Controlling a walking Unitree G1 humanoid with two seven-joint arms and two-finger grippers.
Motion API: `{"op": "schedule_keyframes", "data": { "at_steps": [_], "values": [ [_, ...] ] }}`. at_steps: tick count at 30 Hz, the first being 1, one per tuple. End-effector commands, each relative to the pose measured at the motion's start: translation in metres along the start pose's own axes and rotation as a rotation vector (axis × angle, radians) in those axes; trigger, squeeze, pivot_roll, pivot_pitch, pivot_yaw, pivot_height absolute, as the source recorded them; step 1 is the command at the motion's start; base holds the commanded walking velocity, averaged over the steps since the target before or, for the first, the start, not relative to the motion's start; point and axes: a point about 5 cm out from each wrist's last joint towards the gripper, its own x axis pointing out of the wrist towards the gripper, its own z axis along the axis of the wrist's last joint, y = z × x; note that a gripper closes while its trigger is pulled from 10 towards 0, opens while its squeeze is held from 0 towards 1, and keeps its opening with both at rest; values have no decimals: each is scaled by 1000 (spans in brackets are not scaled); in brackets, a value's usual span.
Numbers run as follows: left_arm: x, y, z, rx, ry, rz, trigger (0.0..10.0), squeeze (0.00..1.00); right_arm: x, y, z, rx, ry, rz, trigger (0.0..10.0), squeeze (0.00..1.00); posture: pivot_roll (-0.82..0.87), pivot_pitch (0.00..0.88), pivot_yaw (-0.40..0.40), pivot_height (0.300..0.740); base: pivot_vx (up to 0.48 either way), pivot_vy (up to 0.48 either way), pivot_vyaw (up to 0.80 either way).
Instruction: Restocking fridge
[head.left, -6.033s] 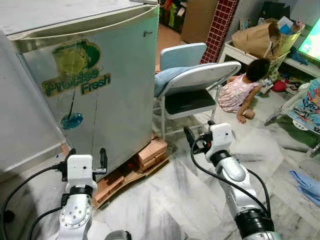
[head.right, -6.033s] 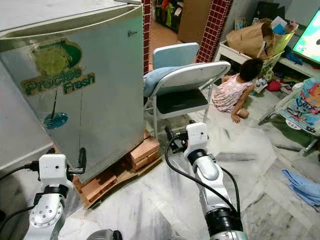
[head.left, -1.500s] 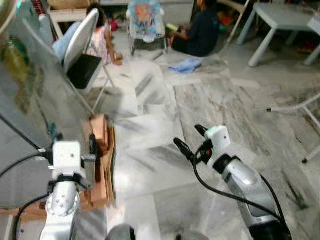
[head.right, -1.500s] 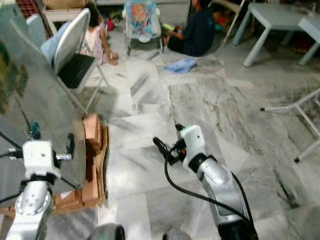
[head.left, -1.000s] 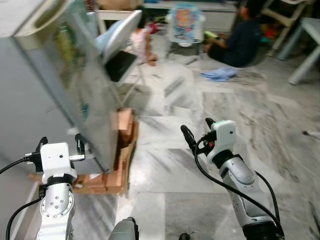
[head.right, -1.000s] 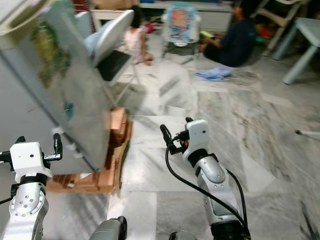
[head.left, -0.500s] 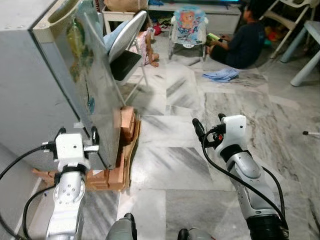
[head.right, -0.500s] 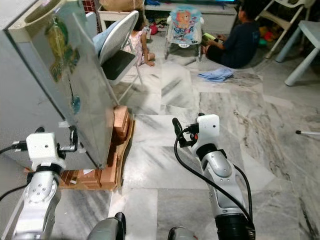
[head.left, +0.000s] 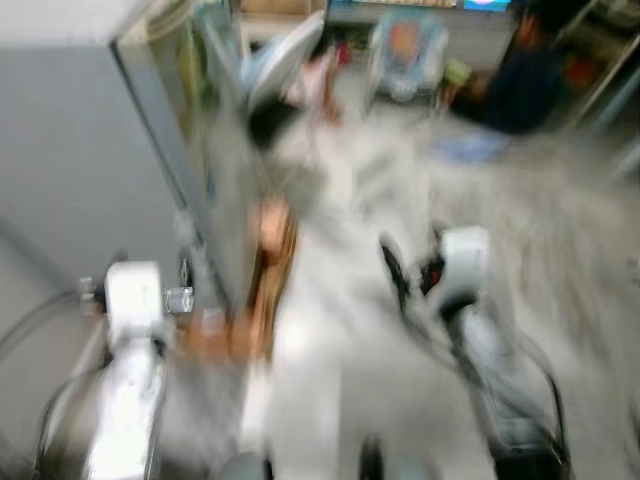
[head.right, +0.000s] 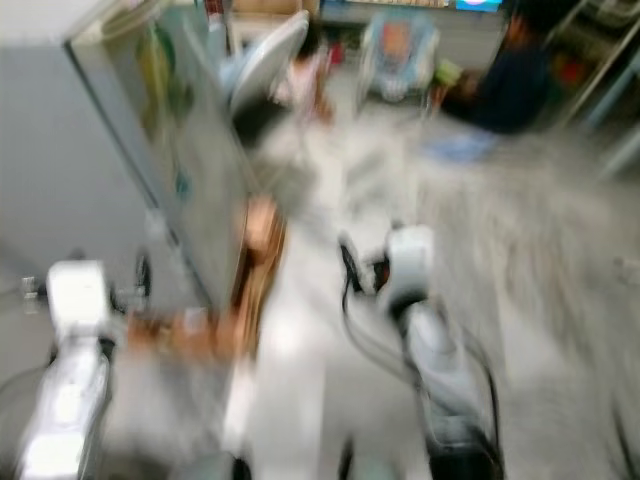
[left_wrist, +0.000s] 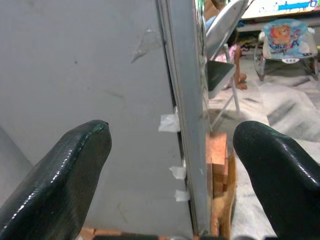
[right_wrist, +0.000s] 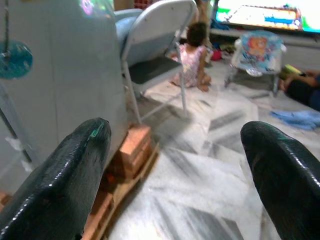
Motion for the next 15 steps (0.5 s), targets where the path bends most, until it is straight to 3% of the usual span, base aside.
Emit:
{"op": "schedule_keyframes", "data": {
  "at_steps": [1, 15],
  "values": [
    [-2, -6, 4, -15, -15, -16, 10000, 0, 2, -4, 6, -15, -20, -10, 10000, 0, -19, 140, -17, 740, 292, 0, 0],
    [0, -11, 10, -31, -27, -25, 10000, 0, 7, -1, 9, -30, -34, -21, 10000, 0, -19, 132, -19, 740, 329, 0, 0]
  ]
}}
